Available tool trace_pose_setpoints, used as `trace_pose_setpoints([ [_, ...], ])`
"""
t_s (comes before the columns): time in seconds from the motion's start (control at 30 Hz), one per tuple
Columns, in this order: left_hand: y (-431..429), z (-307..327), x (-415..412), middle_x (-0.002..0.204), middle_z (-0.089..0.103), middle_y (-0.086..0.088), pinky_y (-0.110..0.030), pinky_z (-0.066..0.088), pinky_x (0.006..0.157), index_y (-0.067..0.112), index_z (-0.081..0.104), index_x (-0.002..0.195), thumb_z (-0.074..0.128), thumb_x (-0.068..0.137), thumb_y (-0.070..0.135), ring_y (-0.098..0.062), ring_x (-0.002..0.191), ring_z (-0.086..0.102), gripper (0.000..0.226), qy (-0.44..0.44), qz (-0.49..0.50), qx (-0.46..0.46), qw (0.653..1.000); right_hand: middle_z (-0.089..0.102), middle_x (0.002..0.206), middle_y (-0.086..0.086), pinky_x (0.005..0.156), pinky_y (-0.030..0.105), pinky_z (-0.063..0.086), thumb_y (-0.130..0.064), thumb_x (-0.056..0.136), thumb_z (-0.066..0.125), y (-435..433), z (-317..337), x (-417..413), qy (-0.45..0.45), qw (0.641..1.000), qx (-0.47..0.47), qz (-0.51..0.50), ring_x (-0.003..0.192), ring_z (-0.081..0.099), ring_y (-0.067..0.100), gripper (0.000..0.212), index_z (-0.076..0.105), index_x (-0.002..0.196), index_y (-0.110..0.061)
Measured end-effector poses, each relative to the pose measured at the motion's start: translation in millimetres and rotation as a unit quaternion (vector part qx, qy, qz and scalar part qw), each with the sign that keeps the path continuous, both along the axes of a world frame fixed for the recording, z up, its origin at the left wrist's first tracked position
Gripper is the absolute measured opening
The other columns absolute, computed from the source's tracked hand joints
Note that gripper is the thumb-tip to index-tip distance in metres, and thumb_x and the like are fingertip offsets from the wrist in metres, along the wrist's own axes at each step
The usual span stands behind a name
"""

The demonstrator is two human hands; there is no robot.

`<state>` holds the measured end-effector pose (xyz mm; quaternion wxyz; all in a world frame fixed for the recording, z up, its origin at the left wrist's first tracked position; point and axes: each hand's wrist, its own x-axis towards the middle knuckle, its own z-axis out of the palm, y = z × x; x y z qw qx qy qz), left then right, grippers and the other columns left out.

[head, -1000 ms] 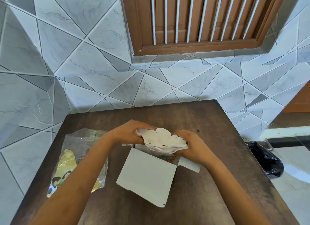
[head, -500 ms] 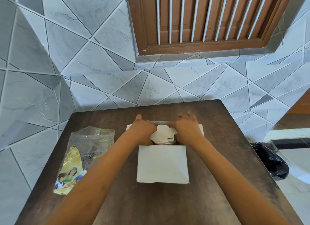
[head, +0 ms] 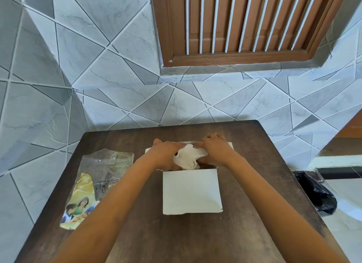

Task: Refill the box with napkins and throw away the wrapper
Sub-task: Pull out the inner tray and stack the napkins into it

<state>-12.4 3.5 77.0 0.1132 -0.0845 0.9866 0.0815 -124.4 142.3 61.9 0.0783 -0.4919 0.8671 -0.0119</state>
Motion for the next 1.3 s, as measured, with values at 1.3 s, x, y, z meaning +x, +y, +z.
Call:
trace_pose_setpoints([
  [1.3, -43.5, -13.0, 31.6, 0.082, 0.060, -0.003, -0.028, 0.038, 0.061, 0.009, 0.064, 0.091, 0.058, 0.085, 0.042, -0.019, 0.076, 0.056, 0.034, 0.067, 0.190, 0.135, 0.970, 0.066, 0.087, 0.017, 0.067, 0.035, 0.043, -0.008, 0.081, 0.052, 32.1, -24.9, 28.8, -0.172, 0.927, -0.221, -0.249, 0.085, 0.060, 0.035, 0.013, 0.059, 0.087, 0.002],
])
